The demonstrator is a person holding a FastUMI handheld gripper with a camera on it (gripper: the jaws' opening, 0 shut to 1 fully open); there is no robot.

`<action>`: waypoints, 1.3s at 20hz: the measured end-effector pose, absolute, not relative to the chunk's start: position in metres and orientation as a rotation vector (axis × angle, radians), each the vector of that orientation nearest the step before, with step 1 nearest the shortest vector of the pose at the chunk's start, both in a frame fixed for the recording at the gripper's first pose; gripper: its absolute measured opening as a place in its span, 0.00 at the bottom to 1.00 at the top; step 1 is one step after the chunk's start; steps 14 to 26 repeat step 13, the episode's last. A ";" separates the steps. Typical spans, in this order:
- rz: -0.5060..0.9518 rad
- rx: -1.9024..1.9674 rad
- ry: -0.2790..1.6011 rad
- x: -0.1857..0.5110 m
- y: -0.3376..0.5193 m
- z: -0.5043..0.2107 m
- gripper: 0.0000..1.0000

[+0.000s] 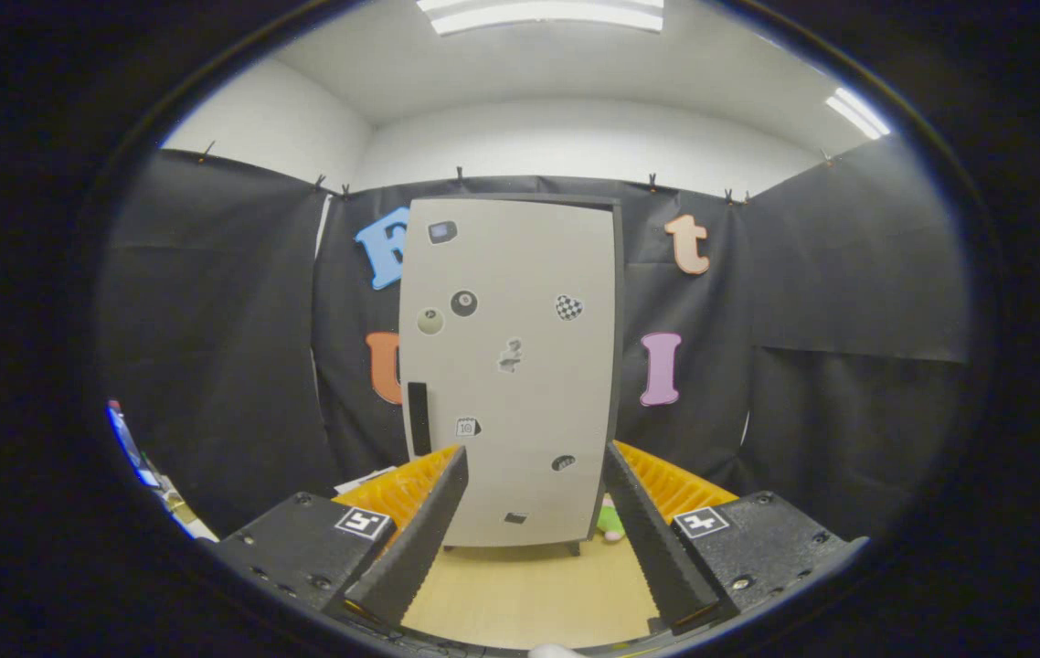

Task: Open the shoe cabinet door, grab the shoes and put them into the shoe cabinet, then close the shoe cabinet door.

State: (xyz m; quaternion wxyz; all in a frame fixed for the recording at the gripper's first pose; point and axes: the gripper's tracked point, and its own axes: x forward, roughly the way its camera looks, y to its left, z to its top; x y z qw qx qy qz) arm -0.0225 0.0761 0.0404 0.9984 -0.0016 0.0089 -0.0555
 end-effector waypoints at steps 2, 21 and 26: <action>-0.110 0.000 0.015 -0.023 0.077 0.041 0.98; -0.104 -0.014 0.015 -0.021 0.081 0.042 0.98; -0.104 -0.014 0.015 -0.021 0.081 0.042 0.98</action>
